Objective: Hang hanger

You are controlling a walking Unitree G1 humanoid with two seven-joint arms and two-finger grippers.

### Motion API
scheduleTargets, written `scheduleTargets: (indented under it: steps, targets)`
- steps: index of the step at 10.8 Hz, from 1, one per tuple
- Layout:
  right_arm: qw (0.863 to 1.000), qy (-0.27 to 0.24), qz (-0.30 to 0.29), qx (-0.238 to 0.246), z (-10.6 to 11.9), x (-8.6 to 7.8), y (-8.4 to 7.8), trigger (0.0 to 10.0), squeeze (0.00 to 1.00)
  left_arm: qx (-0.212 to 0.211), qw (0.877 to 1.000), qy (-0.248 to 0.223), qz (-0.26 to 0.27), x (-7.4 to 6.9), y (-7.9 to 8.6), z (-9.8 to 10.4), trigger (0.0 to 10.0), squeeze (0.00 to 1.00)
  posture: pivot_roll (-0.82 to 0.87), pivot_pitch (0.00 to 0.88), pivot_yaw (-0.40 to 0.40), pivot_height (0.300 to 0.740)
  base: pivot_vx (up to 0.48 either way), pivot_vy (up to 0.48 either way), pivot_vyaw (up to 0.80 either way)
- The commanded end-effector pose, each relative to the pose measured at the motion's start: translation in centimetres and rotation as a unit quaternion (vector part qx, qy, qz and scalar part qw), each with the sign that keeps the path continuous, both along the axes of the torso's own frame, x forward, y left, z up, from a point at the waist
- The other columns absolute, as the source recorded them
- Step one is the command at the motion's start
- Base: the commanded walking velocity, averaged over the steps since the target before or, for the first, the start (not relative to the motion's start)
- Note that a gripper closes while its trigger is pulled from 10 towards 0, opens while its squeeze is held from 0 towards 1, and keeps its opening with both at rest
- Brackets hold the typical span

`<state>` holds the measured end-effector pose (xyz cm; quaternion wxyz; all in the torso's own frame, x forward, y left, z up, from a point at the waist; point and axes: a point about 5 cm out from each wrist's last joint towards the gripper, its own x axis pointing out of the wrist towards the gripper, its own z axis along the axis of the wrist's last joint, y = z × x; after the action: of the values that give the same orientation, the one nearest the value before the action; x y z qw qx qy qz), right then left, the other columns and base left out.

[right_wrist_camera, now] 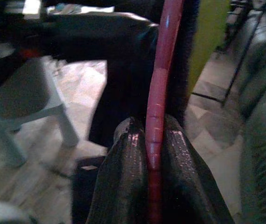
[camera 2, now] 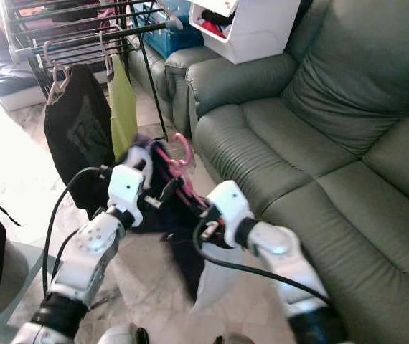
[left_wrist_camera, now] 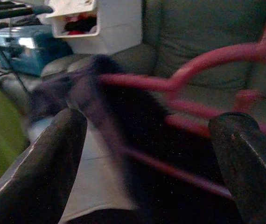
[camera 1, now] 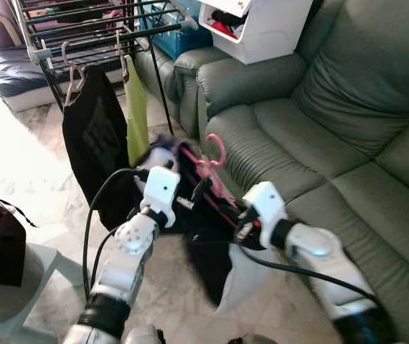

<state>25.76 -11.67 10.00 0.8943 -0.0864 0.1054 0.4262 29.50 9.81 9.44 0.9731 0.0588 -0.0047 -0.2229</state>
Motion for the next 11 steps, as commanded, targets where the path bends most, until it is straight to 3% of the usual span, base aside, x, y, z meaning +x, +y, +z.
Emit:
scheduleTargets:
  steps: [1, 5, 6, 7, 9, 11]
  targets:
    - [0.993, -0.029, 0.106, 0.037, 2.2, -1.4, 2.3, 10.0, 0.0, 0.017, 0.998, 0.01, 0.06, 0.8, 2.0, -0.3, 10.0, 0.0, -0.06, 0.0, -0.004, 0.74, 0.0, 0.0, 0.0]
    - [0.989, -0.063, 0.108, 0.077, 3.8, -1.2, 2.9, 10.0, 0.0, 0.02, 0.997, 0.026, 0.064, 0.8, 1.9, -1.2, 10.0, 0.0, -0.06, 0.0, -0.005, 0.74, 0.0, 0.0, 0.0]
    - [0.989, -0.086, 0.108, 0.054, 3.7, -1.0, 3.0, 10.0, 0.0, 0.022, 0.996, 0.027, 0.083, 0.9, 2.5, -1.3, 10.0, 0.0, -0.06, 0.0, -0.007, 0.74, 0.0, 0.0, 0.0]
    - [0.987, -0.146, 0.071, 0.008, 3.4, 0.1, 2.6, 10.0, 0.0, 0.014, 0.994, 0.018, 0.108, 1.3, 3.3, -0.8, 10.0, 0.0, -0.06, 0.0, -0.007, 0.74, 0.0, 0.0, 0.0]
    - [0.978, -0.205, 0.022, -0.032, 3.0, 1.3, 2.4, 10.0, 0.0, -0.002, 0.993, 0.003, 0.114, 1.8, 3.6, 0.1, 10.0, 0.0, -0.06, 0.0, -0.008, 0.74, 0.0, 0.0, 0.0]
    - [0.974, -0.22, -0.011, -0.049, 1.9, 2.4, 2.8, 10.0, 0.0, -0.014, 0.993, -0.007, 0.113, 2.2, 3.5, 0.8, 10.0, 0.0, -0.05, 0.0, -0.008, 0.74, 0.0, 0.0, 0.0]
